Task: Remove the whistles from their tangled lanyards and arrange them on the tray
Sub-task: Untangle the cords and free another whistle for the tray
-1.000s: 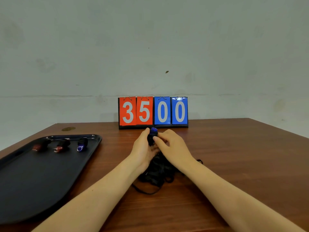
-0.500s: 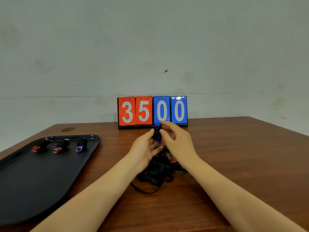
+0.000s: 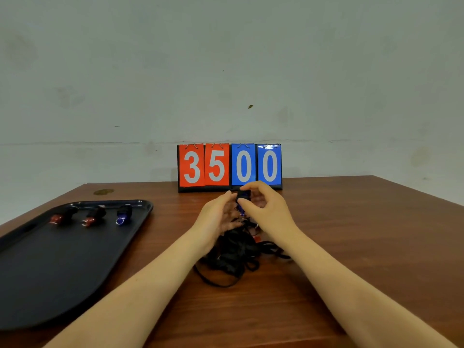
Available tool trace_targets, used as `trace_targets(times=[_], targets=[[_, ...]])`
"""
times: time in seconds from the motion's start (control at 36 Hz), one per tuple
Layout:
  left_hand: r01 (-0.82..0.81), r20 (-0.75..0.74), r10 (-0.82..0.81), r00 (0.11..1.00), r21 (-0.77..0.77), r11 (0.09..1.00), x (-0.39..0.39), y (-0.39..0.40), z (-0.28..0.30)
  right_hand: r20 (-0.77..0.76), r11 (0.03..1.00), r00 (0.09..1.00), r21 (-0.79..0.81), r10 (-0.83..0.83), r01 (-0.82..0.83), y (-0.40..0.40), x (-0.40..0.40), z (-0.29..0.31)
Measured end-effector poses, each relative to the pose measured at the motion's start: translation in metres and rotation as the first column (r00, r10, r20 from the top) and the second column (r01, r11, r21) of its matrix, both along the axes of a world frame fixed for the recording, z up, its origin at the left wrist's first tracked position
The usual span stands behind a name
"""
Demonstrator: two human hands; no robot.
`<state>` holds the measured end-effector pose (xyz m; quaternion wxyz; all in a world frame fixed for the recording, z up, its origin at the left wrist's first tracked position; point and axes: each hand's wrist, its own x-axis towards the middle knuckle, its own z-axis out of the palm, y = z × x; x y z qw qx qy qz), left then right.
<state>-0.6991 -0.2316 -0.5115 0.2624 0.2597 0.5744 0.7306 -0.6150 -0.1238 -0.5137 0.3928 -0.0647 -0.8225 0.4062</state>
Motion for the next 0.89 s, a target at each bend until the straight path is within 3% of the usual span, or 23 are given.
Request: trace_targets(times=[0.11,0.22,0.42,0.58,0.67,0.78,0.89], targets=[[-0.129,-0.23,0.111,0.967,-0.065,0.99,-0.001,-0.004,0.002,0.003,0.997,1.0,-0.067,-0.031,0.032,-0.001,0.002,0.003],[-0.265,-0.492,0.188,0.85,-0.091,0.96,0.003,-0.02,0.003,0.057,0.998,0.997,-0.036,-0.053,0.056,-0.004,0.006,0.007],[-0.303,-0.598,0.177,0.782,-0.116,0.946,-0.004,-0.056,0.04,0.17,0.991,0.985,-0.13,-0.015,0.037,-0.026,0.009,0.025],[-0.369,-0.637,0.136,0.758,-0.248,0.896,-0.024,-0.143,0.045,0.271,0.958,0.947,-0.269,0.172,-0.097,-0.086,0.002,0.031],[-0.473,-0.697,0.141,0.703,-0.31,0.825,-0.042,-0.2,0.043,0.302,0.936,0.92,-0.319,0.251,-0.151,-0.12,-0.013,0.031],[-0.689,-0.81,0.15,0.567,-0.366,0.626,-0.078,-0.279,0.035,0.287,0.903,0.896,-0.365,0.34,-0.226,-0.166,-0.037,0.03],[-0.73,-0.733,0.274,0.622,-0.417,0.541,-0.108,-0.337,0.024,0.268,0.865,0.88,-0.434,0.391,-0.253,-0.198,-0.064,0.026]])
